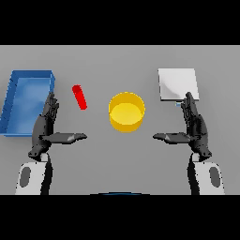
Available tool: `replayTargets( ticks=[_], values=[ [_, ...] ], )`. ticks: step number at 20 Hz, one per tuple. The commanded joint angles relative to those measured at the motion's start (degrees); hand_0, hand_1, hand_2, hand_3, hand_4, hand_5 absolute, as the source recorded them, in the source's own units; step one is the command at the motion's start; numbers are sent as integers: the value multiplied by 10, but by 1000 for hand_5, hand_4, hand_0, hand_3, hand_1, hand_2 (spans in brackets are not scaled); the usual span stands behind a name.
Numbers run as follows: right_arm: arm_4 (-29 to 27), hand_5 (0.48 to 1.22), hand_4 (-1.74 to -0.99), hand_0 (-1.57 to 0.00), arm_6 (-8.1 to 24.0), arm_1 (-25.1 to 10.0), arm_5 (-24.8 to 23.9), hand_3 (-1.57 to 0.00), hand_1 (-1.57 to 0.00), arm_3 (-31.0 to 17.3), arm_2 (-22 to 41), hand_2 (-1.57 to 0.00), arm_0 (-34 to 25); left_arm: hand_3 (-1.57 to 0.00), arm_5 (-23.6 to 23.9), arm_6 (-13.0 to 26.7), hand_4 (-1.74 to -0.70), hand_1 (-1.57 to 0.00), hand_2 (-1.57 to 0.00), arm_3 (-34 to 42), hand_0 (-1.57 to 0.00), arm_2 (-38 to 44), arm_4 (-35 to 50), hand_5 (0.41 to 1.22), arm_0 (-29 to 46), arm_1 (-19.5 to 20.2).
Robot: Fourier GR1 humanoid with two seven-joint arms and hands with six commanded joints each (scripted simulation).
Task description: Pick up the red beaker and tilt it to pour out 1 green nut into yellow bowl. Pick up the yellow bowl and place it on the metallic measuring scale.
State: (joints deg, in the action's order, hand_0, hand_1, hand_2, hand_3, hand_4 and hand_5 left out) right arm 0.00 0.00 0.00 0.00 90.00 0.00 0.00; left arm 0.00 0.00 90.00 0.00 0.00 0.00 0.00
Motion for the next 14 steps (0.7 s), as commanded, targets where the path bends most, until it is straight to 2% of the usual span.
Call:
replayTargets(
  ticks=[1, 6, 7, 8, 10, 11, 14],
  values=[
    [0, 681, -1245, 1, 0, 1, -1, 1, 1, 0, 1, 1, 0, 1, 1, 1, -1204, 1, 1, -1, 1, 0, 0, 652, -2, 0],
    [9, 681, -1245, 1, 4, 8, -5, 1, 1, 3, 9, 1, 2, 1, 4, 5, -1204, 1, 1, -11, 1, 1, -1, 652, -18, -4],
    [69, 681, -1245, 1, -37, -16, -19, 1, 1, 29, 33, 1, 23, 1, 1, 1, -1204, 1, 1, 15, 1, -19, -30, 652, 1, 15],
    [108, 678, -1242, 1, -63, -25, -28, 1, 1, 47, 54, 1, 46, 1, -2, 0, -1207, 1, 1, 37, 1, -35, -48, 649, 17, 22],
    [145, 679, -1235, 1, -54, -36, -35, 1, 1, 72, 70, 1, 57, 1, 0, 26, -1218, 1, 1, 55, 1, -51, -69, 654, 18, 28],
    [155, 678, -1235, 1, -48, -37, -37, 1, 1, 76, 76, 1, 57, 1, -3, 25, -1223, 1, 1, 62, 1, -55, -71, 658, 28, 31],
    [155, 681, -1245, 1, -46, -33, -32, 1, 1, 71, 81, 1, 58, 1, -4, 34, -1230, 1, 1, 65, 1, -61, -79, 662, 27, 33]
  ],
)
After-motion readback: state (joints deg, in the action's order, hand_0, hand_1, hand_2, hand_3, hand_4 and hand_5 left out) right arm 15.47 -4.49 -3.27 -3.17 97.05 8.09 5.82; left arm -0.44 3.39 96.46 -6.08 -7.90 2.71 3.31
